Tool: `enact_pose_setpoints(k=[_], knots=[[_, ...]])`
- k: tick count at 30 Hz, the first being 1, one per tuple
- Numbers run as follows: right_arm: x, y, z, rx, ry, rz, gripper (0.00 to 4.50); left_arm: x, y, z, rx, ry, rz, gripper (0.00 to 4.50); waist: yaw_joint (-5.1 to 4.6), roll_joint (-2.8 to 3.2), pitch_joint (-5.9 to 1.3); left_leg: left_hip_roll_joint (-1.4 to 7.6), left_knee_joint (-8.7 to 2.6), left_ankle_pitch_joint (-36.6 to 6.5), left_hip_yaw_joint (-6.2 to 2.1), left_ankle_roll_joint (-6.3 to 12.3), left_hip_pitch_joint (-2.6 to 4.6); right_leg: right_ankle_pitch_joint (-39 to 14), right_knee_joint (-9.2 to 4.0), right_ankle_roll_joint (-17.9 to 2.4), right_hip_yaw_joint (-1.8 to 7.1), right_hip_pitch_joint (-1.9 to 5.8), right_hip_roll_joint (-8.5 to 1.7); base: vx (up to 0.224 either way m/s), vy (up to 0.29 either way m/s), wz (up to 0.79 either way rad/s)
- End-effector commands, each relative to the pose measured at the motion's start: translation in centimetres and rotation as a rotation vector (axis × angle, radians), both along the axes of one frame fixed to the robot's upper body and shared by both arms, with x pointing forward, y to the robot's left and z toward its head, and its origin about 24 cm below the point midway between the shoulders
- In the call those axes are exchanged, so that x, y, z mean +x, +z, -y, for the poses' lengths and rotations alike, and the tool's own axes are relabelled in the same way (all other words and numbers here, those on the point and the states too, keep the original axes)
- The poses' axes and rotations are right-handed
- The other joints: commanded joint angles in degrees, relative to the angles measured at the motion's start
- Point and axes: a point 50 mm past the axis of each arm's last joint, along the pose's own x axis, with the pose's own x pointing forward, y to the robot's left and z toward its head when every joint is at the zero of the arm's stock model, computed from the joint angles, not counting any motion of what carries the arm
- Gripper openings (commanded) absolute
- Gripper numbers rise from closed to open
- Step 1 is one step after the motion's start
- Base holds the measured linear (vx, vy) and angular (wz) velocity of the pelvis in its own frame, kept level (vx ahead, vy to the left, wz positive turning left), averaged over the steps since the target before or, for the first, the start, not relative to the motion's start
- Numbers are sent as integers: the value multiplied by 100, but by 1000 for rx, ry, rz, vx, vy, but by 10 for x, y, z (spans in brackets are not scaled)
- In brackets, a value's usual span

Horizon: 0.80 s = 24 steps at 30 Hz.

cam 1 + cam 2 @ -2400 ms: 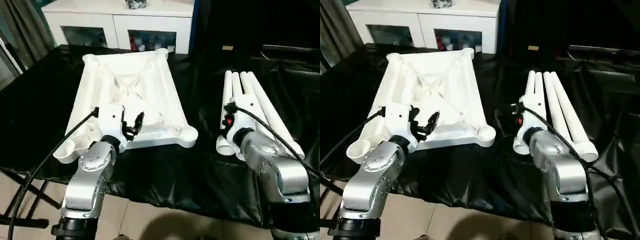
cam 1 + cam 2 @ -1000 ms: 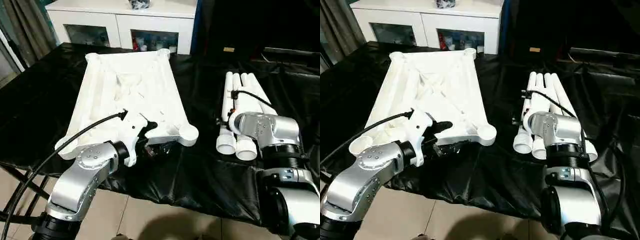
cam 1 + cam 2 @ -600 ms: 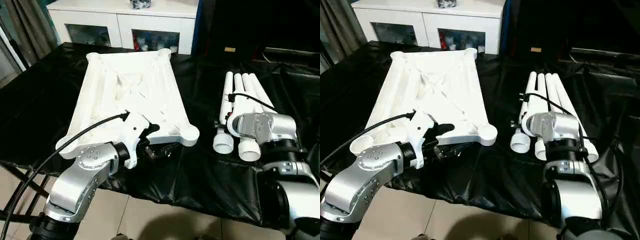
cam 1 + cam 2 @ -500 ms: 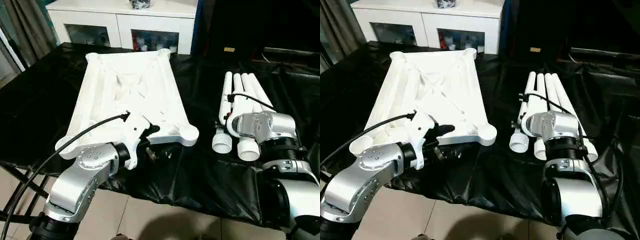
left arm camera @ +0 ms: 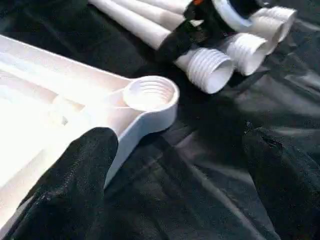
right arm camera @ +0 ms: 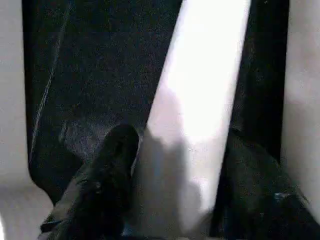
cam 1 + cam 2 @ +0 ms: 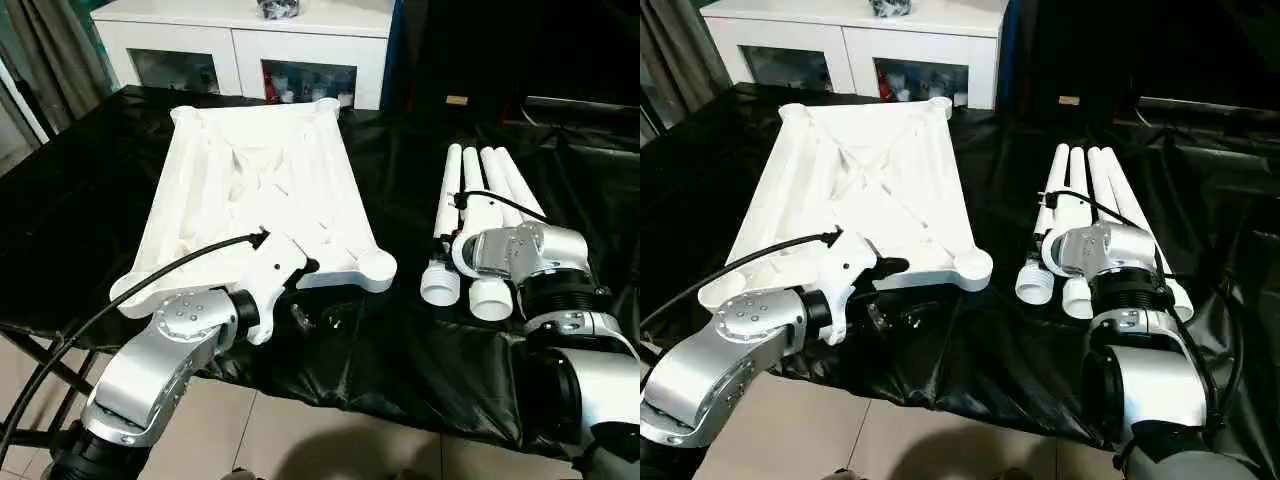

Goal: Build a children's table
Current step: Pick table leg

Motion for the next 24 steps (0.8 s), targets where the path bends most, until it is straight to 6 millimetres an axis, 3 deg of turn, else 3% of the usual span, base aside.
enact_pose_setpoints(k=[1,5,6,8,10,14,16,18,19,21,24], knots=[[3,4,-1,-2,14,36,238,6,0,-4,48,38,31,450,0,-81,-404,-219,-416,-585,321,35,39,-689,-291,-1325,-174,368,258,0,0,0],[4,4,-3,-13,47,72,211,12,-1,-5,56,78,68,450,-2,-47,-408,-213,-418,-628,310,18,43,-724,-296,-1317,-179,359,253,0,0,0],[4,4,-3,-10,48,77,198,13,0,-5,51,85,72,450,-3,-60,-421,-211,-409,-554,312,23,45,-600,-286,-1349,-174,368,252,0,0,0],[5,7,-3,-1,49,103,194,17,3,-4,20,113,99,450,6,-31,-422,-217,-406,-425,306,52,38,-392,-268,-1419,-178,377,258,0,0,0],[10,20,0,54,39,245,190,26,10,-2,-50,176,107,450,33,-46,-439,-209,-383,-464,334,120,66,-199,-276,-1489,-160,371,257,0,0,0],[10,38,-1,187,56,382,188,38,20,-2,-152,258,102,450,43,-73,-431,-218,-399,-455,324,256,38,-151,-273,-1556,-176,400,264,0,0,0],[3,56,-2,340,135,511,188,51,32,3,-282,311,41,450,57,-100,-427,-219,-400,-529,326,306,45,-205,-289,-1527,-167,413,264,0,0,0],[-1,59,-3,378,171,535,187,54,35,4,-324,319,20,450,94,-98,-440,-204,-394,-514,324,378,72,-136,-294,-1557,-156,407,266,0,0,0],[-6,63,-4,406,219,566,187,58,39,6,-377,333,-13,450,93,-130,-431,-215,-402,-451,321,392,30,-124,-280,-1577,-164,437,265,0,0,0],[-15,68,-7,440,303,611,187,65,45,10,-463,349,-63,450,125,-132,-430,-205,-392,-482,321,430,46,-190,-300,-1592,-159,427,252,0,0,0],[-39,79,-15,516,497,694,187,71,61,25,-638,282,-142,450,185,-145,-427,-205,-403,-457,318,483,51,-236,-324,-1553,-152,437,254,0,0,0]])
